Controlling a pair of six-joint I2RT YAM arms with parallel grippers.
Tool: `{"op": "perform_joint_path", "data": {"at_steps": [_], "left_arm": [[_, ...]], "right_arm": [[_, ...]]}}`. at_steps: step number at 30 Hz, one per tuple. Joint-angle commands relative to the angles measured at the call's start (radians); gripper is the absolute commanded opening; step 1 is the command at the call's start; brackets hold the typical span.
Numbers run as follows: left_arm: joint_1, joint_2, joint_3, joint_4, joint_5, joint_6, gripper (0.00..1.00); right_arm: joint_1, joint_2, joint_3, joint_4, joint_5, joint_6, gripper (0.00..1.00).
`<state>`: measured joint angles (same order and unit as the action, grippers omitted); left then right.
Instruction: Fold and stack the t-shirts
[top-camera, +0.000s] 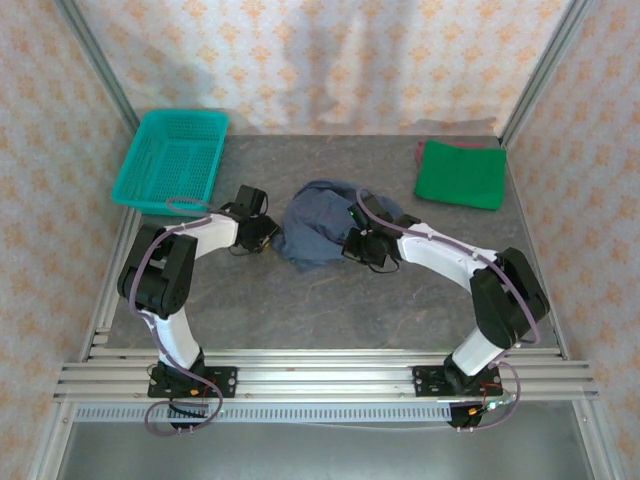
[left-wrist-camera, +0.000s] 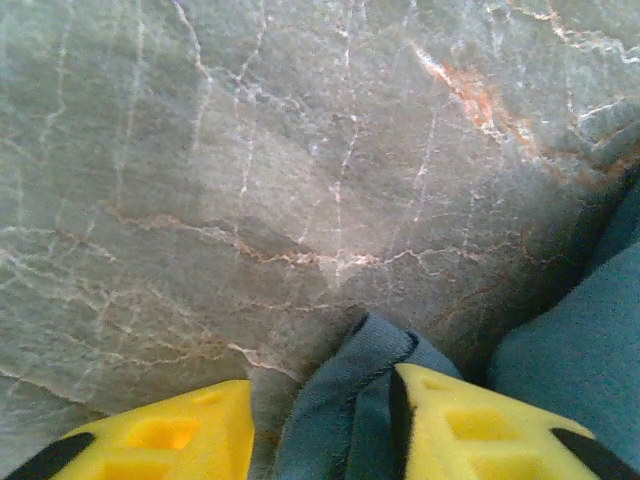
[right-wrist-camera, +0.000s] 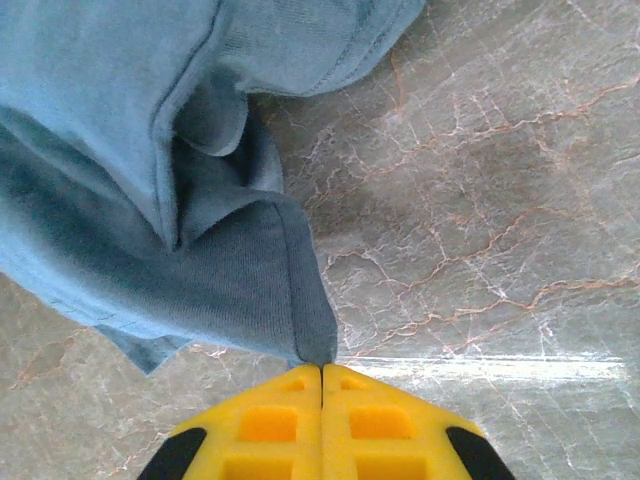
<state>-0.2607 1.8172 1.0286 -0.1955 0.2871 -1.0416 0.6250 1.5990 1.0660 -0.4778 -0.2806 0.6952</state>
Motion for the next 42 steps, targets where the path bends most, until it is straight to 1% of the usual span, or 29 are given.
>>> {"op": "perform_joint_path", "data": {"at_steps": [1, 2, 4, 5, 7, 9, 11, 17, 21, 24, 28, 31, 34, 38, 40, 42], "left_arm": [[-0.049, 0.086, 0.087, 0.07, 0.131, 0.006, 0.3], [-0.054, 0.086, 0.099, 0.066, 0.143, 0.007, 0.24], [-0.053, 0.074, 0.081, 0.12, 0.167, -0.018, 0.15], [-0.052, 0.061, 0.08, 0.131, 0.174, -0.023, 0.07], [-0.051, 0.041, 0.108, 0.125, 0.188, -0.016, 0.0], [-0.052, 0.011, 0.157, 0.11, 0.196, -0.003, 0.0], [-0.052, -0.031, 0.209, 0.062, 0.179, 0.025, 0.0], [-0.038, -0.197, 0.376, -0.156, 0.032, 0.171, 0.0], [-0.033, -0.268, 0.568, -0.333, -0.089, 0.303, 0.0], [-0.034, -0.286, 0.738, -0.432, -0.144, 0.399, 0.0], [-0.034, -0.297, 0.905, -0.518, -0.208, 0.492, 0.0], [-0.034, -0.316, 0.967, -0.512, -0.221, 0.541, 0.0], [-0.037, -0.335, 1.027, -0.496, -0.195, 0.568, 0.0], [-0.062, -0.381, 1.068, -0.429, -0.175, 0.61, 0.0], [-0.07, -0.392, 1.088, -0.392, -0.128, 0.611, 0.0], [-0.077, -0.377, 1.117, -0.392, -0.095, 0.602, 0.0]], "right_arm": [[-0.012, -0.045, 0.011, -0.015, 0.018, 0.001, 0.0], [-0.018, -0.052, 0.016, -0.021, 0.019, -0.004, 0.0], [-0.031, -0.07, 0.03, -0.034, 0.021, -0.01, 0.0], [-0.037, -0.08, 0.036, -0.038, 0.019, -0.014, 0.0], [-0.049, -0.102, 0.053, -0.039, 0.013, -0.021, 0.0], [-0.061, -0.126, 0.077, -0.039, 0.007, -0.03, 0.0], [-0.073, -0.148, 0.11, -0.045, 0.004, -0.043, 0.0], [-0.143, -0.224, 0.257, -0.084, -0.013, -0.098, 0.0], [-0.213, -0.259, 0.403, -0.106, -0.042, -0.146, 0.0], [-0.268, -0.256, 0.538, -0.125, -0.08, -0.176, 0.0], [-0.324, -0.238, 0.698, -0.136, -0.13, -0.186, 0.0], [-0.351, -0.223, 0.813, -0.148, -0.16, -0.194, 0.0], [-0.393, -0.224, 0.903, -0.132, -0.188, -0.177, 0.0], [-0.436, -0.236, 1.012, -0.103, -0.232, -0.145, 0.0], [-0.438, -0.242, 1.039, -0.091, -0.249, -0.136, 0.0], [-0.438, -0.238, 1.026, -0.109, -0.276, -0.131, 0.0]]}}
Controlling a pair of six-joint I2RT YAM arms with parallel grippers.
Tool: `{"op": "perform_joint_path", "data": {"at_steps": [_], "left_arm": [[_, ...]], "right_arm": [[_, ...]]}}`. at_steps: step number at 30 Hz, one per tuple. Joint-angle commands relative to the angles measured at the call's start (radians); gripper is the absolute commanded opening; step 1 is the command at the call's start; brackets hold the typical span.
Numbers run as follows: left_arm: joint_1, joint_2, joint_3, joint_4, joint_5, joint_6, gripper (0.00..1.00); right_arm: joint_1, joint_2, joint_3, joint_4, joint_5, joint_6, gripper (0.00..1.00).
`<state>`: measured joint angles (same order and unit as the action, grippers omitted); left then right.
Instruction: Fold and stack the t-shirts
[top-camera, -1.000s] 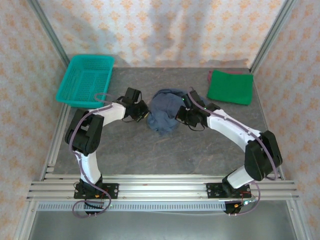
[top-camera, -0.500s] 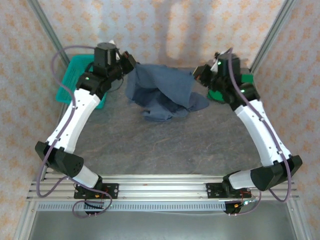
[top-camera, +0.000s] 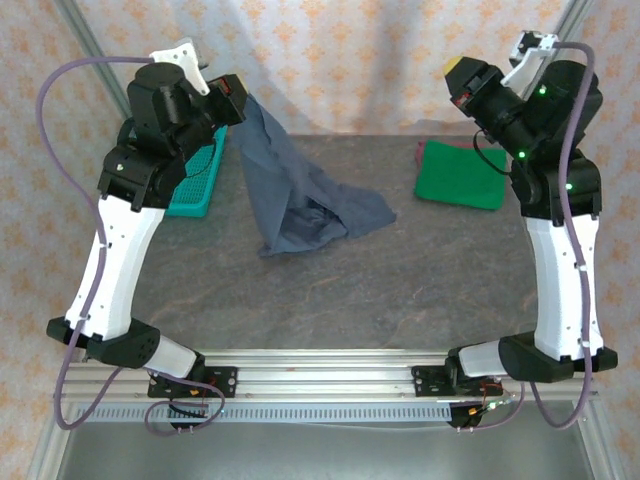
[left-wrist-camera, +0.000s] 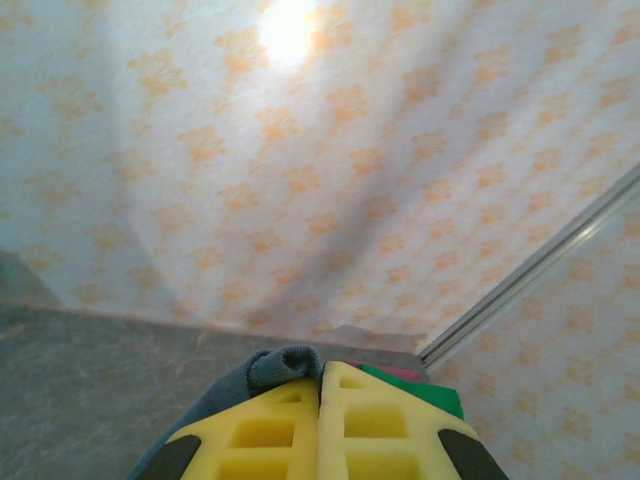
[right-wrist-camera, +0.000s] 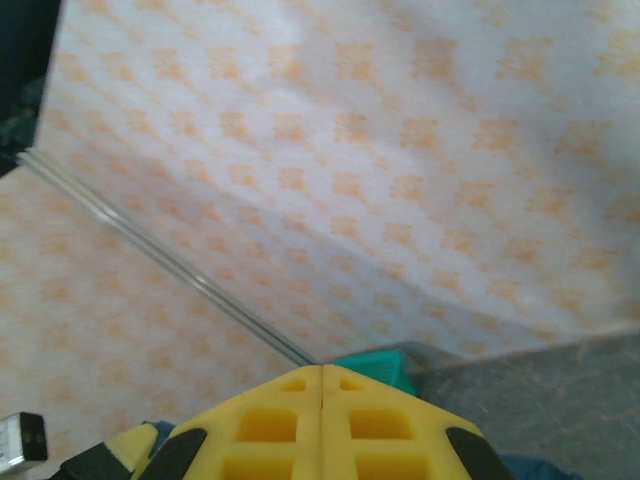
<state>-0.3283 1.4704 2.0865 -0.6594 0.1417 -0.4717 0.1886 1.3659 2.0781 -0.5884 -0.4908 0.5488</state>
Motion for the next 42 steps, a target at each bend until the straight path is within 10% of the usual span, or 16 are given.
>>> {"op": "perform_joint_path", "data": {"at_steps": [1, 3, 7, 13, 21, 42], "left_arm": [[-0.012, -0.014, 0.078, 0.053, 0.074, 0.032, 0.0], [-0.024, 0.019, 0.092, 0.015, 0.111, 0.029, 0.0], [-0.071, 0.038, 0.01, 0.003, 0.16, 0.017, 0.0], [-0.099, 0.0, -0.166, -0.031, 0.103, 0.012, 0.0], [-0.036, -0.126, -0.412, -0.032, -0.013, -0.032, 0.0], [0.053, -0.339, -0.703, -0.081, -0.073, -0.057, 0.0]], "right_arm": [[-0.002, 0.001, -0.003, -0.034, -0.061, 0.012, 0.0], [-0.001, -0.008, -0.109, -0.031, -0.088, 0.039, 0.08], [0.017, -0.059, -0.47, 0.13, -0.217, 0.102, 0.58], [0.151, -0.031, -0.738, -0.04, -0.057, -0.128, 0.77], [0.179, 0.186, -0.893, 0.019, 0.093, -0.136, 0.78], [0.212, 0.811, -0.511, 0.044, 0.271, -0.013, 0.45]]}}
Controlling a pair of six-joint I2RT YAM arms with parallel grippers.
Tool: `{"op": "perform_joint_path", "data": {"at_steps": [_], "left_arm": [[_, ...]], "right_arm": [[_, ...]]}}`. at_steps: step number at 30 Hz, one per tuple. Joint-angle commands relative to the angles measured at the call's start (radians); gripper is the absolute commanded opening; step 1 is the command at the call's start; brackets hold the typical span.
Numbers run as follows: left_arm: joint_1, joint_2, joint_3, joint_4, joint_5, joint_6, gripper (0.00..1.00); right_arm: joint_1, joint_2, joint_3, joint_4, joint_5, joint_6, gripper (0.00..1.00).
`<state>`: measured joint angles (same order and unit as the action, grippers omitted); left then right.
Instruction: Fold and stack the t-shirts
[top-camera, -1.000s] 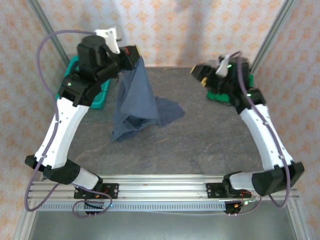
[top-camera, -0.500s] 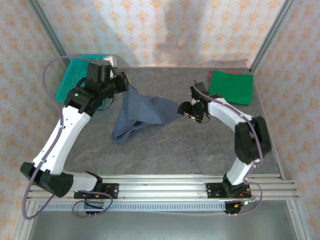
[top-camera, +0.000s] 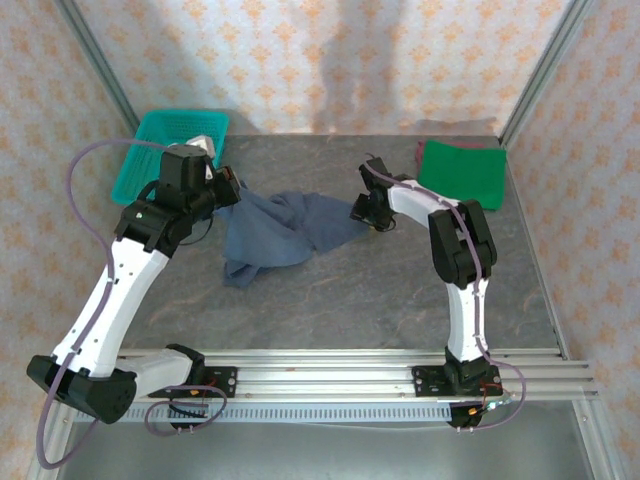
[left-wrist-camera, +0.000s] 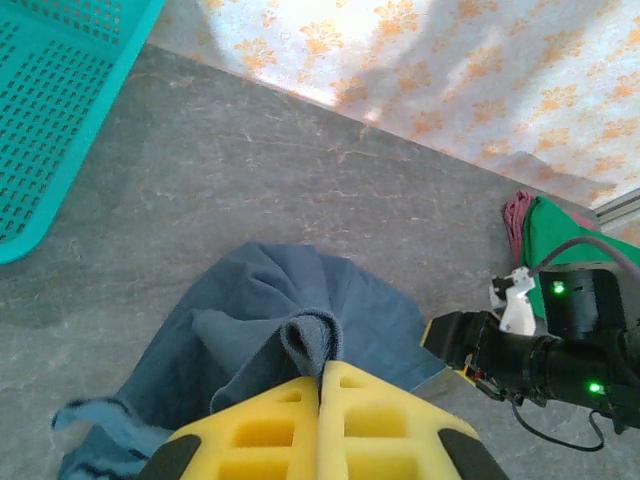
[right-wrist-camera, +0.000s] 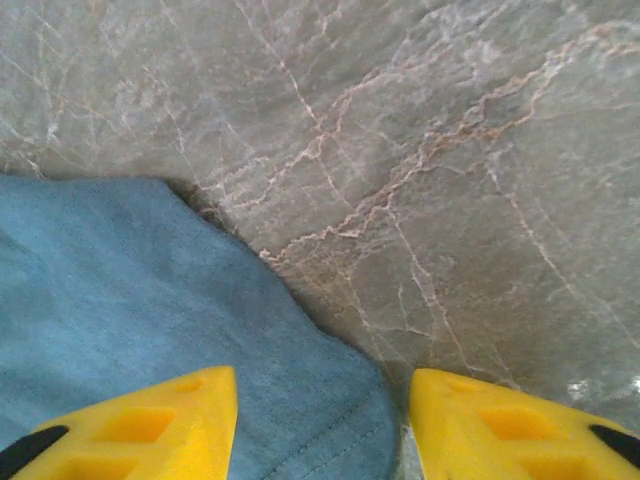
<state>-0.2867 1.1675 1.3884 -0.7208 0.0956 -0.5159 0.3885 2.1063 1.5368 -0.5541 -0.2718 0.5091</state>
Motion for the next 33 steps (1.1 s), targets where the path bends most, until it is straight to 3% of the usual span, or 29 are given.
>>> {"op": "perform_joint_path", "data": {"at_steps": [1, 7, 14, 24, 28, 33], "left_arm": [[0.012, -0.039, -0.005, -0.024, -0.031, -0.013, 0.0], [0.021, -0.05, 0.011, -0.027, -0.038, 0.004, 0.0], [0.038, -0.023, 0.109, -0.019, -0.041, 0.026, 0.0], [0.042, 0.132, 0.365, 0.047, 0.066, 0.016, 0.0], [0.042, 0.252, 0.512, 0.098, 0.124, 0.017, 0.0], [0.043, 0.483, 0.832, 0.125, 0.178, 0.062, 0.0]], "right_arm": [[0.011, 0.088, 0.047, 0.0, 0.051, 0.034, 0.4], [-0.001, 0.071, 0.088, -0.014, 0.086, 0.066, 0.0], [-0.115, -0.289, 0.009, 0.103, 0.056, 0.106, 0.0], [-0.31, -0.723, 0.054, 0.069, -0.023, 0.112, 0.0], [-0.396, -0.763, 0.152, 0.032, -0.087, 0.089, 0.0], [-0.517, -0.65, 0.322, 0.073, -0.189, 0.078, 0.0]]}}
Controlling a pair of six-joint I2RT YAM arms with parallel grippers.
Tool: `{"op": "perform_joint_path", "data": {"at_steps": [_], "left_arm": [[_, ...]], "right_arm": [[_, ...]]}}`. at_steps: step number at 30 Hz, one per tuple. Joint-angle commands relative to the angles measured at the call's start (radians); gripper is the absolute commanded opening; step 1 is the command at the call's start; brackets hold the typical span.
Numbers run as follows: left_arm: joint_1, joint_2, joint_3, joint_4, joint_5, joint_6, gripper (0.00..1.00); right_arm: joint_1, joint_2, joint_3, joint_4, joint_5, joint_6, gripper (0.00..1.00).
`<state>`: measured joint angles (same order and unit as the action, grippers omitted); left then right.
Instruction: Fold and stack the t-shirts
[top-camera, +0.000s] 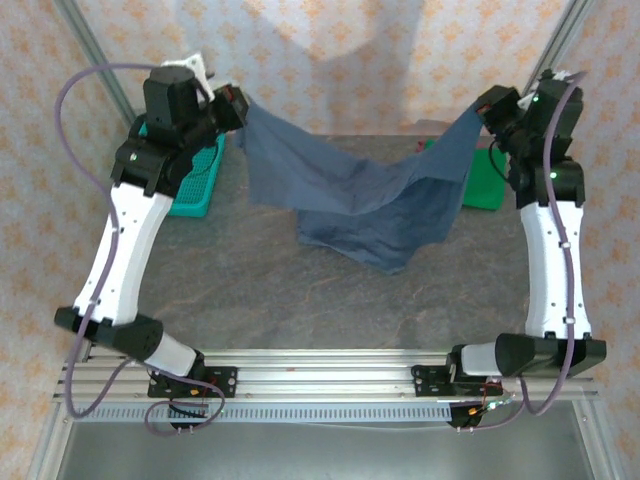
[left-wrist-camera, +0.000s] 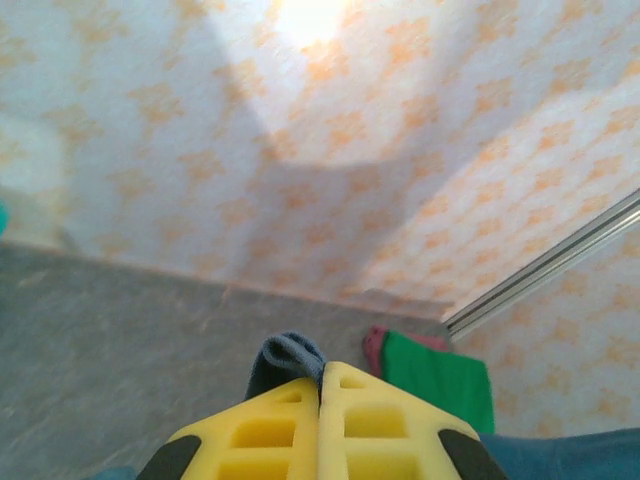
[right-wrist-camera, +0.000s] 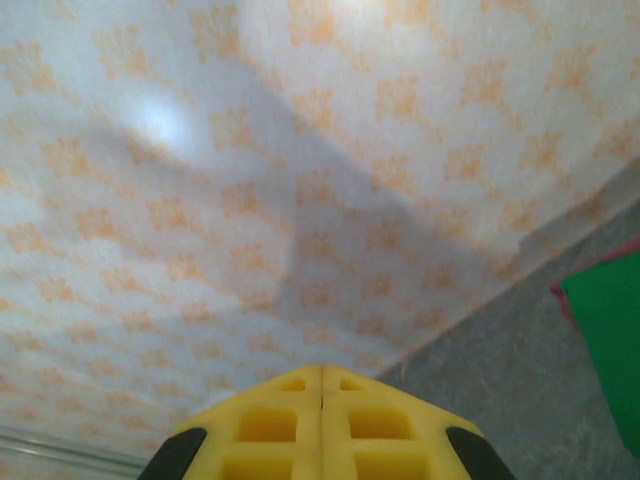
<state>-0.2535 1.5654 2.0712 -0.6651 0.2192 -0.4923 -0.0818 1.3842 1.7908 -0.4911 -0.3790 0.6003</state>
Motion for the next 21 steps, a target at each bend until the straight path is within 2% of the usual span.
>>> {"op": "perform_joint_path", "data": {"at_steps": [1, 5, 6, 8, 11, 14, 17, 21], "left_arm": [[0.012, 0.149, 0.269, 0.039, 0.074, 0.046, 0.0], [0.036, 0.457, 0.793, -0.085, 0.14, 0.025, 0.0], [0.052, 0.509, 0.882, -0.085, 0.161, -0.002, 0.0], [0.087, 0.534, 0.918, -0.054, 0.184, -0.065, 0.0], [0.128, 0.465, 0.807, -0.028, 0.216, -0.062, 0.0], [0.142, 0.352, 0.623, -0.068, 0.242, 0.011, 0.0], [0.142, 0.176, 0.383, -0.156, 0.195, 0.091, 0.0], [0.143, -0.078, -0.128, -0.109, 0.168, 0.05, 0.0]], "right_arm": [[-0.072, 0.109, 0.123, 0.018, -0.098, -0.01, 0.0], [-0.142, 0.266, 0.355, 0.049, -0.201, 0.04, 0.0], [-0.154, 0.295, 0.401, 0.058, -0.227, 0.064, 0.0], [-0.167, 0.325, 0.458, 0.076, -0.265, 0.09, 0.0], [-0.177, 0.314, 0.483, 0.04, -0.306, 0.066, 0.0], [-0.178, 0.227, 0.364, 0.011, -0.364, 0.037, 0.0], [-0.178, 0.065, 0.132, 0.027, -0.421, 0.041, 0.0], [-0.176, -0.176, -0.237, -0.024, -0.441, 0.012, 0.0]]}}
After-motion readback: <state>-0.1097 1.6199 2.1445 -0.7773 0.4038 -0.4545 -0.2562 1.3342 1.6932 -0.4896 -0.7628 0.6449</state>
